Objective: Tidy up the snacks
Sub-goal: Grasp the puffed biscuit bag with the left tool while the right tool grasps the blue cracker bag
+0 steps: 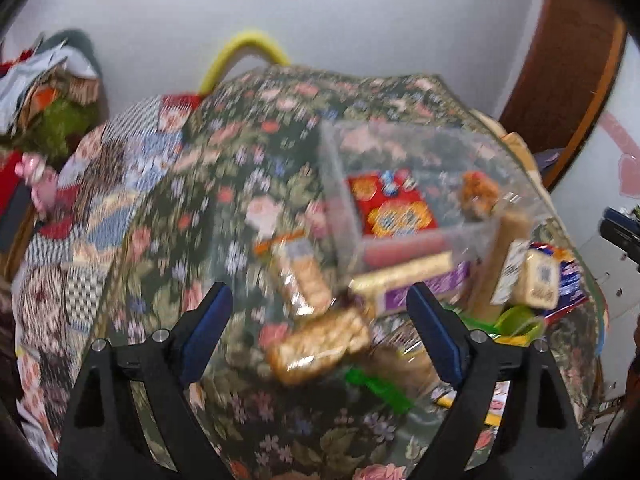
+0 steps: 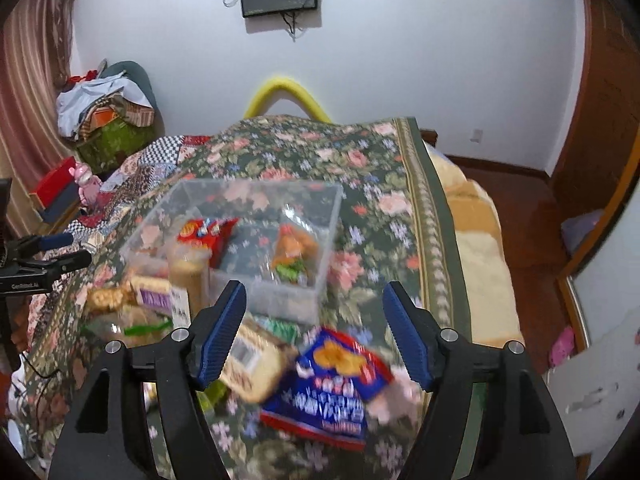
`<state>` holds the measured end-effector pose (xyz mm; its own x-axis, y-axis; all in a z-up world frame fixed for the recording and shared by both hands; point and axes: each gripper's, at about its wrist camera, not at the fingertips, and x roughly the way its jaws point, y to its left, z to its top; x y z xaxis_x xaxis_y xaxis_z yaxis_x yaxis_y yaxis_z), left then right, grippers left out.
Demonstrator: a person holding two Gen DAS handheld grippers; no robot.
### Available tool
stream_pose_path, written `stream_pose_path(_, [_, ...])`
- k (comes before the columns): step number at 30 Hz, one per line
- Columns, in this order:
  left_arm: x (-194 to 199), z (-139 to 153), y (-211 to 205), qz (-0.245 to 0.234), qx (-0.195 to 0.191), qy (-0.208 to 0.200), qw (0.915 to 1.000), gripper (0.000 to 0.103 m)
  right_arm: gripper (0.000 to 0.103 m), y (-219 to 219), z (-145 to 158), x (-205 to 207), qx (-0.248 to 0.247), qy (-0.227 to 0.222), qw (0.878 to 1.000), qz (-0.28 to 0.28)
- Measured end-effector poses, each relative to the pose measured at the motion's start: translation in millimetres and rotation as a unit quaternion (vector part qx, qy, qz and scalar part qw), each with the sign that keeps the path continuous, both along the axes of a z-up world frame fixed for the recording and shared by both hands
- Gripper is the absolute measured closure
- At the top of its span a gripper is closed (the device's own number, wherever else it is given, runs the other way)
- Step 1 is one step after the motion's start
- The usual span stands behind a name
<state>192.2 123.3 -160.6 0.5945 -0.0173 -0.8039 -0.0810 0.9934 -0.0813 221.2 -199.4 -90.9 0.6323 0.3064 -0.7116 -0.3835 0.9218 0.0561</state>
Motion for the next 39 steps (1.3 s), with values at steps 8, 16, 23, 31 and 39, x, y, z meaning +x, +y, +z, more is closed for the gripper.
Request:
stream_pose_path(8, [1.8,-37.6,-5.1,0.032,-0.032,0.040,0.9982,0.014,0.035,-17.0,-35.9,-12.2,0.001,0.051,0.998,-0.026])
stream_pose_path(16, [-0.1,-69.6,-1.1,0.077,-0.041,0.054,0.9947,0.013,0.025,-23.0,-60.8,-14.1,0.006,0.084,0.996,-0.036])
stream_pose_path(23, [-1.0,-79.6,8.5,0.082,-0.072,0.044,0.9930,0.017,0.025,-23.5,-82.1,-3.5,0.011,0.110,0.993,-0.050])
stream_pose_path(31, [-6.0,-77.9,6.2,0.072,-0.083,0.028,0.9936,0.028,0.037,-28.0,-93.8,6.8,0.061,0.137,0.987,-0.051])
stream_pose_path(39, [-20.6,-59.5,0.8,0.064,-0.065,0.011,0.9958,0.029,0.051,-29.7,-85.6,-4.5,0.059,0.116,0.990,-0.050])
